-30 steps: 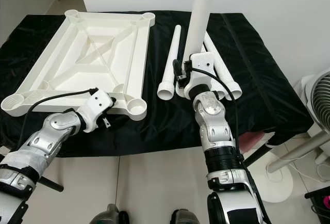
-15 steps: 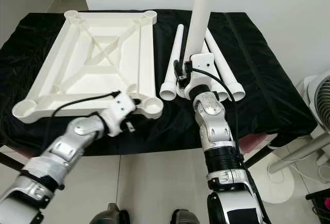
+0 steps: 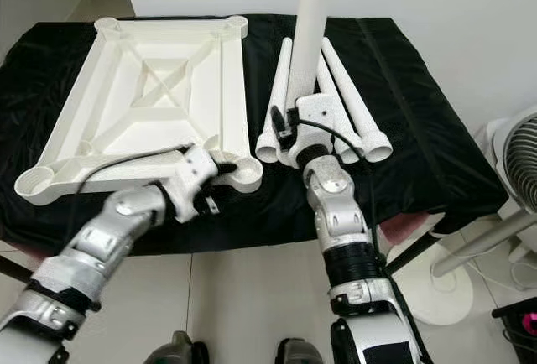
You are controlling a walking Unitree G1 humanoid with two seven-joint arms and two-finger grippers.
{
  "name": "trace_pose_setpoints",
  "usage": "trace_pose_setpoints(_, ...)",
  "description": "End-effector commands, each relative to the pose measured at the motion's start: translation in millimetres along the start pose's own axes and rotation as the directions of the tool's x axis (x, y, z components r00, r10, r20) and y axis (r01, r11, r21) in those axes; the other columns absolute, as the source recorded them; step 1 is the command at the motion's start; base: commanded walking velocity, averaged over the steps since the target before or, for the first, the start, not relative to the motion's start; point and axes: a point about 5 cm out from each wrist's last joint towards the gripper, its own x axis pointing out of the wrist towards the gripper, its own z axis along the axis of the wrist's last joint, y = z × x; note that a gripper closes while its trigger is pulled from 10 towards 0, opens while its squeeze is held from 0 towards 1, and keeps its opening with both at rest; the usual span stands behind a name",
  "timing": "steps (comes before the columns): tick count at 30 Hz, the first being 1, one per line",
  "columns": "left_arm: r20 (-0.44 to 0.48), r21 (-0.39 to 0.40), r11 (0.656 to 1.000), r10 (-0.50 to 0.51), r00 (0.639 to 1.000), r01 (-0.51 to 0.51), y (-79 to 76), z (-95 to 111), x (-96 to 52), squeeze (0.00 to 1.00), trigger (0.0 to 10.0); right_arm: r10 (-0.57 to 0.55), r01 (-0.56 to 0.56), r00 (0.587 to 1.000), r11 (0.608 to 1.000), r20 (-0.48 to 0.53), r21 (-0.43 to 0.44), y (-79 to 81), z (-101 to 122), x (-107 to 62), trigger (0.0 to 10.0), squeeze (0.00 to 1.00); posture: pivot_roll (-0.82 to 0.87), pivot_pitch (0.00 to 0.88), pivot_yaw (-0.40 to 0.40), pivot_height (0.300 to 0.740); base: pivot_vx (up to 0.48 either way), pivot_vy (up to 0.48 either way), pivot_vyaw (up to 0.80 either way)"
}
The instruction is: Building children table
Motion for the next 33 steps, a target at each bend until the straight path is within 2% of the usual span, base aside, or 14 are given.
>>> trace_pose_setpoints(1, -0.003, -0.042, 0.998, 0.056, 0.998, -0.056, 7.5, 4, -6.8, 0.0, 10.0, 0.057, -0.057, 0.998, 0.998, 0.031, 0.001, 10.2, 1, -1.2, 10.0, 0.0, 0.0, 0.077, 0.007, 0.74, 0.0, 0.0, 0.0)
trace_pose_setpoints(5, 0.018, -0.049, 0.993, 0.106, 0.994, -0.105, 12.3, 9, -17.3, 0.0, 10.0, 0.108, -0.109, 0.993, 0.994, 0.05, 0.008, 18.4, 1, -2.5, 10.0, 0.0, 0.01, 0.073, -0.002, 0.74, 0.0, 0.0, 0.0)
trace_pose_setpoints(8, 0.015, -0.076, 0.987, 0.143, 0.99, -0.141, 12.2, 9, -25.3, 0.0, 10.0, 0.135, -0.138, 0.989, 0.989, 0.062, 0.045, 22.8, 0, -3.6, 10.0, 0.0, 0.02, 0.071, -0.014, 0.74, 0.0, 0.0, 0.0)
trace_pose_setpoints(12, 0.01, -0.101, 0.98, 0.171, 0.985, -0.169, 6.8, 8, -33.0, 0.0, 10.0, 0.178, -0.182, 0.982, 0.981, 0.066, 0.063, 29.4, -3, -4.9, 10.0, 0.0, 0.04, 0.071, -0.03, 0.74, 0.0, 0.0, 0.0)
trace_pose_setpoints(13, 0.001, -0.125, 0.977, 0.175, 0.985, -0.173, 2.3, 7, -35.7, 0.0, 10.0, 0.199, -0.203, 0.978, 0.977, 0.062, 0.063, 33.1, -6, -5.9, 10.0, 0.0, 0.05, 0.07, -0.036, 0.74, 0.0, 0.0, 0.0)
trace_pose_setpoints(15, -0.018, -0.125, 0.975, 0.183, 0.983, -0.184, -6.1, 4, -38.9, 0.0, 10.0, 0.242, -0.245, 0.969, 0.968, 0.052, 0.057, 39.8, -13, -8.6, 10.0, 0.0, 0.06, 0.072, -0.044, 0.74, 0.0, 0.0, 0.0)
trace_pose_setpoints(21, -0.026, -0.168, 0.964, 0.207, 0.978, -0.208, -12.9, 2, -43.1, 0.0, 10.0, 0.29, -0.29, 0.957, 0.955, 0.01, 0.057, 44.9, -27, -13.0, 10.0, 0.0, 0.07, 0.077, -0.058, 0.74, 0.0, 0.0, 0.0)
trace_pose_setpoints(33, -0.029, -0.149, 0.953, 0.262, 0.965, -0.264, -23.0, 6, -45.8, 0.0, 10.0, 0.34, -0.337, 0.939, 0.94, -0.052, 0.052, 45.4, -47, -15.2, 10.0, 0.0, 0.08, 0.101, -0.058, 0.74, 0.0, 0.0, 0.0)
